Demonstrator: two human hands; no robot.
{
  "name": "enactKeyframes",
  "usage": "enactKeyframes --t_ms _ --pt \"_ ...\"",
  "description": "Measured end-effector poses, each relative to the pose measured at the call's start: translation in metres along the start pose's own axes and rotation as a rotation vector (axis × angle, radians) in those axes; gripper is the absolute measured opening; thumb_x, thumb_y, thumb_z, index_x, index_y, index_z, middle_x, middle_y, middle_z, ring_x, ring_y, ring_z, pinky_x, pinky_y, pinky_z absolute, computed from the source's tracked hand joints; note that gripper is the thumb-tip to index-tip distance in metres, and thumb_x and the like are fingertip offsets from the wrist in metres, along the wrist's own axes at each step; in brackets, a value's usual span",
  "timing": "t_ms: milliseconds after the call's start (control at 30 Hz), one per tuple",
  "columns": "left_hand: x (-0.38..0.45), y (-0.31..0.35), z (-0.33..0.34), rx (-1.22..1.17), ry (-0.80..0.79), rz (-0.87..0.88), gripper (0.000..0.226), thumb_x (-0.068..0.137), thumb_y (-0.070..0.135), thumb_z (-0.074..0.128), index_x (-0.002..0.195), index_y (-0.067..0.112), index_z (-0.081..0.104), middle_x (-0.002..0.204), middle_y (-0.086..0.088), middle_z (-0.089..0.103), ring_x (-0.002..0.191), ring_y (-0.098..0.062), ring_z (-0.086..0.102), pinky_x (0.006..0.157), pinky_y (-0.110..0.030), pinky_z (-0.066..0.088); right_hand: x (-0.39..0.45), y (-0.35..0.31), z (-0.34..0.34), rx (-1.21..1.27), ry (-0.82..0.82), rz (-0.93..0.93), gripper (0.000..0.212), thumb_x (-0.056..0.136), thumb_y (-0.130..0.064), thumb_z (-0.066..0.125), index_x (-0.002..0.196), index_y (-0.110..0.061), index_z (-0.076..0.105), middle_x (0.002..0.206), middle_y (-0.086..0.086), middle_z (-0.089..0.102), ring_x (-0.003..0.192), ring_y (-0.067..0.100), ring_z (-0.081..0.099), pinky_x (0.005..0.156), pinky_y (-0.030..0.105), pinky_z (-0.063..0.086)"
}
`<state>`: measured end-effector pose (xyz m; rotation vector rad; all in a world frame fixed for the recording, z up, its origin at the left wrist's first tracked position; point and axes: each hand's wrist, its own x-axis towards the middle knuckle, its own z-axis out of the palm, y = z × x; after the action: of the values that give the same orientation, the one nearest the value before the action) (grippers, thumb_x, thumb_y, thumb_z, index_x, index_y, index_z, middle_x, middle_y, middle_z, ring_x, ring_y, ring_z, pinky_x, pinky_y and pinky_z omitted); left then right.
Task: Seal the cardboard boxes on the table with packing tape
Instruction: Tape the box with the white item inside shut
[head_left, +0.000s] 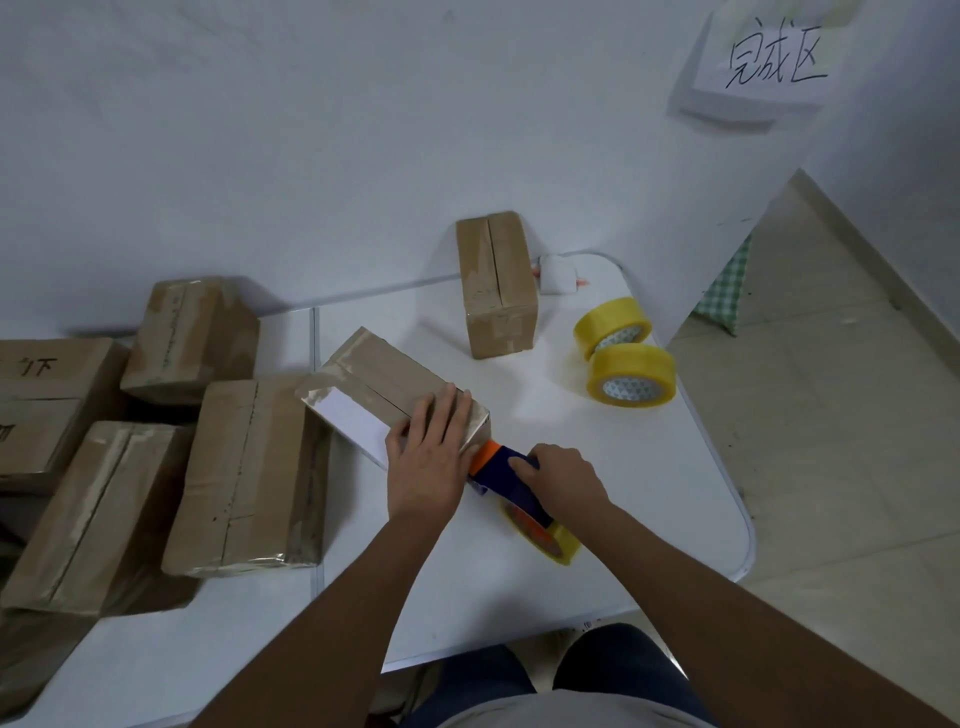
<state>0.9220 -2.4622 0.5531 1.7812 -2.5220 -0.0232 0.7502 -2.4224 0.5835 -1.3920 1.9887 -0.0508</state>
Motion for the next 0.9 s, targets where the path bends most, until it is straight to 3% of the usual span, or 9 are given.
enactKeyframes --t_ms 167,233,367,533,667,733,833,900 --pt "-0.001 0.001 -0.004 0.014 -0.01 0.023 0.064 0.101 0.047 0.044 0.156 0.027 0.019 0.161 0.005 0.024 0.143 -0.022 0.027 0.104 -0.04 0.03 0.014 -0.01 -0.019 -0.056 -0.043 0.059 0.039 0.099 -0.043 0.042 0.084 -0.01 0.056 0.069 0.003 0.05 0.067 0.022 0.051 0.056 0.027 0.035" --pt "-0.001 0.0 -0.006 0.02 -0.018 0.02 0.065 0.1 0.046 0.046 0.156 0.027 0.019 0.161 0.005 0.024 0.143 -0.022 0.027 0.105 -0.04 0.029 0.019 -0.015 -0.026 -0.136 -0.012 0.043 0.033 0.099 -0.04 0.043 0.086 -0.012 0.055 0.076 0.004 0.053 0.073 0.024 0.054 0.063 0.029 0.038" --pt "-0.004 -0.005 -0.007 0.039 -0.012 0.072 0.065 0.099 0.044 0.048 0.156 0.026 0.023 0.159 0.006 0.026 0.14 -0.022 0.03 0.104 -0.039 0.028 0.018 0.01 -0.044 -0.374 0.042 0.051 0.021 0.096 -0.026 0.047 0.107 -0.012 0.059 0.108 0.009 0.059 0.103 0.029 0.06 0.081 0.033 0.044" --pt "-0.004 -0.012 -0.01 -0.042 -0.038 0.121 0.076 0.092 0.051 0.057 0.156 0.026 0.024 0.16 0.006 0.025 0.143 -0.022 0.028 0.105 -0.04 0.028 0.011 0.04 -0.046 -0.305 0.153 0.057 0.037 0.102 -0.045 0.035 0.113 -0.012 0.049 0.104 0.009 0.061 0.094 0.029 0.061 0.073 0.034 0.045" --pt "-0.007 -0.029 -0.012 -0.11 -0.193 0.227 0.099 0.088 0.04 0.063 0.158 0.031 -0.006 0.166 0.007 -0.01 0.153 -0.018 -0.006 0.117 -0.044 0.015 0.014 0.024 -0.021 -0.005 0.138 -0.02 0.034 0.103 -0.033 0.041 0.125 -0.008 0.04 0.109 0.015 0.063 0.095 0.033 0.062 0.074 0.039 0.048" --pt "-0.012 -0.037 -0.014 -0.083 -0.235 0.171 0.106 0.086 0.039 0.065 0.155 0.032 -0.016 0.163 0.003 -0.024 0.15 -0.02 -0.02 0.121 -0.048 0.005 0.015 0.02 -0.006 0.091 0.086 -0.03 0.042 0.102 -0.029 0.045 0.137 -0.008 0.034 0.119 0.016 0.06 0.102 0.033 0.061 0.08 0.039 0.049" --pt "-0.022 -0.043 -0.017 0.007 -0.266 0.034 0.114 0.086 0.049 0.065 0.149 0.035 -0.029 0.16 -0.005 -0.031 0.149 -0.031 -0.024 0.118 -0.055 -0.004 0.013 0.02 0.01 -0.091 0.074 -0.064 0.05 0.099 -0.033 0.048 0.142 -0.012 0.034 0.133 0.012 0.05 0.116 0.03 0.053 0.093 0.035 0.044" --pt "-0.024 -0.048 -0.016 0.02 -0.279 0.072 0.115 0.086 0.049 0.065 0.148 0.036 -0.031 0.16 -0.006 -0.032 0.148 -0.033 -0.026 0.117 -0.056 -0.007 0.01 0.017 0.016 -0.108 0.244 -0.141 0.039 0.097 -0.025 0.05 0.133 -0.013 0.048 0.129 0.01 0.049 0.115 0.028 0.049 0.096 0.032 0.04"
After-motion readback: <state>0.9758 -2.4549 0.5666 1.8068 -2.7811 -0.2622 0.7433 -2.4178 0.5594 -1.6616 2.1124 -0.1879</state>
